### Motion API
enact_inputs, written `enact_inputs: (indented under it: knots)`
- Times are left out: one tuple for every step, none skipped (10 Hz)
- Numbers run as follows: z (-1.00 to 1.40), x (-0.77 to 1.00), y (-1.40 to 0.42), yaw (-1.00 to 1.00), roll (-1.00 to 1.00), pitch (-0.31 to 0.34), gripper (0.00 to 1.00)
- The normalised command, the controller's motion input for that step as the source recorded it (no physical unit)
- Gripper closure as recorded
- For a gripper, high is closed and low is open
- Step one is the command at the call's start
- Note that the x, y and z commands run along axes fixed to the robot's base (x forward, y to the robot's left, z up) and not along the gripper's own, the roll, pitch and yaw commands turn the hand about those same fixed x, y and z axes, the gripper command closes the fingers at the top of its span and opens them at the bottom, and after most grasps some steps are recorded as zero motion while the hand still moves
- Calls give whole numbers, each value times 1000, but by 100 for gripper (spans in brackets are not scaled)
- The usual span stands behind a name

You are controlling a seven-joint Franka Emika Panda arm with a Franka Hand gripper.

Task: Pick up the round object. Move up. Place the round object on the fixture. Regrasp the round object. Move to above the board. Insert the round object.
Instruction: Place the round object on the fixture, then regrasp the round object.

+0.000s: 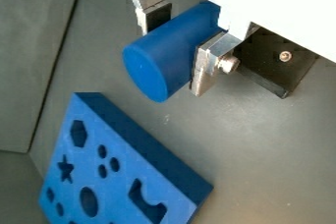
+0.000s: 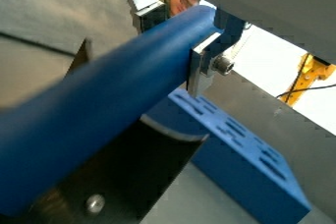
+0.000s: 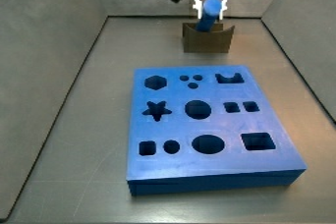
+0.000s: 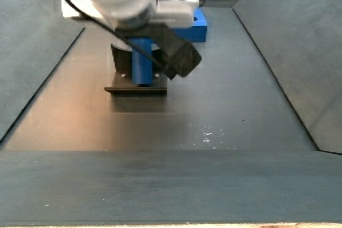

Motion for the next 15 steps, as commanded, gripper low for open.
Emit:
enact_inputs:
  knots:
    - [-237,62,28,12,-61,-62,100]
    - [0,0,0,0,0,0,0]
    - [1000,0,0,24,58,-18,0]
    - [1000,-4,3,30,64,-16,0]
    - [1000,-24,4,38,69,3,0]
    - [1000,-27,2,39,68,17,0]
    - [1000,-30,6,36,58,46,0]
    - [898,-30,9,29,50,66,0]
    - [652,-25,11,11,41,86,0]
    - [527,-22,11,2,39,90,0]
    - [277,-23,13,-17,39,97,0]
    - [913,145,-833,23,1000,67,0]
    - [813,148,-811,22,1000,66,0]
    - [624,60,-611,22,1000,60,0]
    - [427,9,-405,21,1000,56,0]
